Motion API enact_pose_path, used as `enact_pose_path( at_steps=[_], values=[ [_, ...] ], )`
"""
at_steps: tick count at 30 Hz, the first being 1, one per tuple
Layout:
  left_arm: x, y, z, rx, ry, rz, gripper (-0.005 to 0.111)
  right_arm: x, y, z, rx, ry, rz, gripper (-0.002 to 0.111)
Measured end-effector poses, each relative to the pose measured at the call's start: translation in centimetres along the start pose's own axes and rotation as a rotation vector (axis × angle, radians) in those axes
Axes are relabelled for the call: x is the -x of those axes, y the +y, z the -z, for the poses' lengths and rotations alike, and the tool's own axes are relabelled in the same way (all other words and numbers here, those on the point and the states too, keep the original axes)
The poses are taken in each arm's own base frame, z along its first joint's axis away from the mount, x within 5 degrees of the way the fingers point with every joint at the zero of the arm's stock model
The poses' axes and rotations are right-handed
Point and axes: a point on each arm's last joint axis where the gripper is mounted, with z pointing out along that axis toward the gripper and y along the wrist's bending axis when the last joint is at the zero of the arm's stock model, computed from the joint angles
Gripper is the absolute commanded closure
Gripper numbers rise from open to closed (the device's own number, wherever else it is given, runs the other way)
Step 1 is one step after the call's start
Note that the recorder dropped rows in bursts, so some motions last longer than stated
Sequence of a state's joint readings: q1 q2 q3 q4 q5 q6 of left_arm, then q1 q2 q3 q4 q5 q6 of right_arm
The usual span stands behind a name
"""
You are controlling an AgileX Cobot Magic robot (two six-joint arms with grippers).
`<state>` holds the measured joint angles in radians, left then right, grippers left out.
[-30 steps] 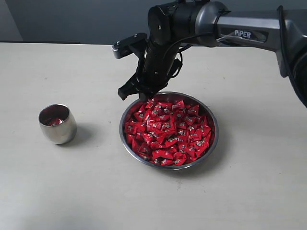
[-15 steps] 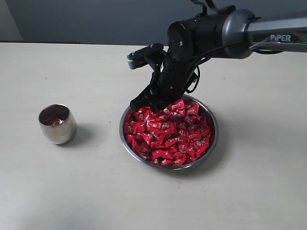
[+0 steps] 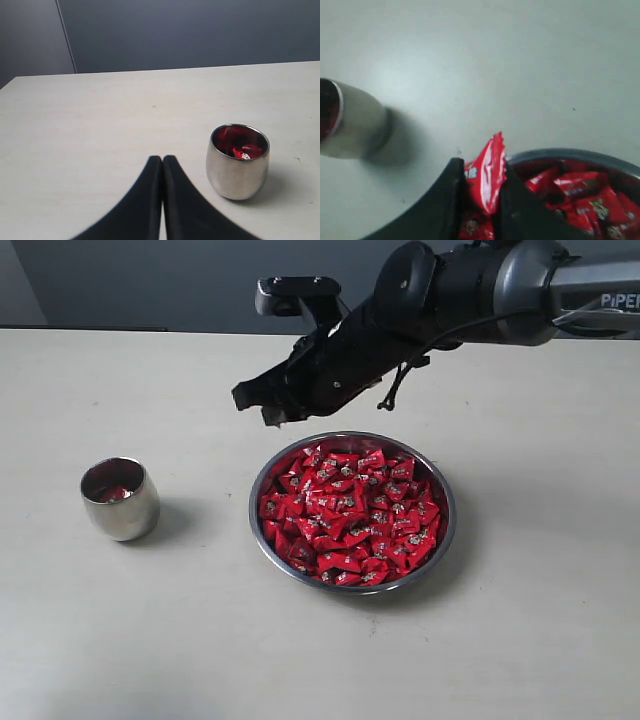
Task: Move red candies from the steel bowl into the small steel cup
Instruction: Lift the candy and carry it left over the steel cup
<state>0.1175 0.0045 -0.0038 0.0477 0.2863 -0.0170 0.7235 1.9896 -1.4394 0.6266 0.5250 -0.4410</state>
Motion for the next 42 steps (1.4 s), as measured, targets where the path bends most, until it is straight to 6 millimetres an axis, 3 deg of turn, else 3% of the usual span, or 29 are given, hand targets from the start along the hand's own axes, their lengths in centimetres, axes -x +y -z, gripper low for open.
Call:
enact_pose_path(
  at_steps=[6, 19, 24, 35, 42],
  values=[
    [0.0, 0.0, 0.0, 0.0, 0.0, 0.0, 0.106, 0.8, 0.9, 0.0, 0.094, -0.08, -0.007, 0.109],
    [0.0, 0.0, 0.0, 0.0, 0.0, 0.0, 0.106, 2.9, 1.7, -3.6, 0.286, -0.066, 0.021, 0.109],
    [0.0, 0.0, 0.0, 0.0, 0.0, 0.0, 0.106, 3.8, 3.5, -4.7, 0.363, -0.06, 0.081, 0.109],
    [0.0, 0.0, 0.0, 0.0, 0.0, 0.0, 0.106, 3.2, 8.0, -8.1, 0.52, 0.018, 0.165, 0.109],
    [0.0, 0.0, 0.0, 0.0, 0.0, 0.0, 0.106, 2.4, 8.9, -9.2, 0.555, 0.06, 0.177, 0.109]
  ],
)
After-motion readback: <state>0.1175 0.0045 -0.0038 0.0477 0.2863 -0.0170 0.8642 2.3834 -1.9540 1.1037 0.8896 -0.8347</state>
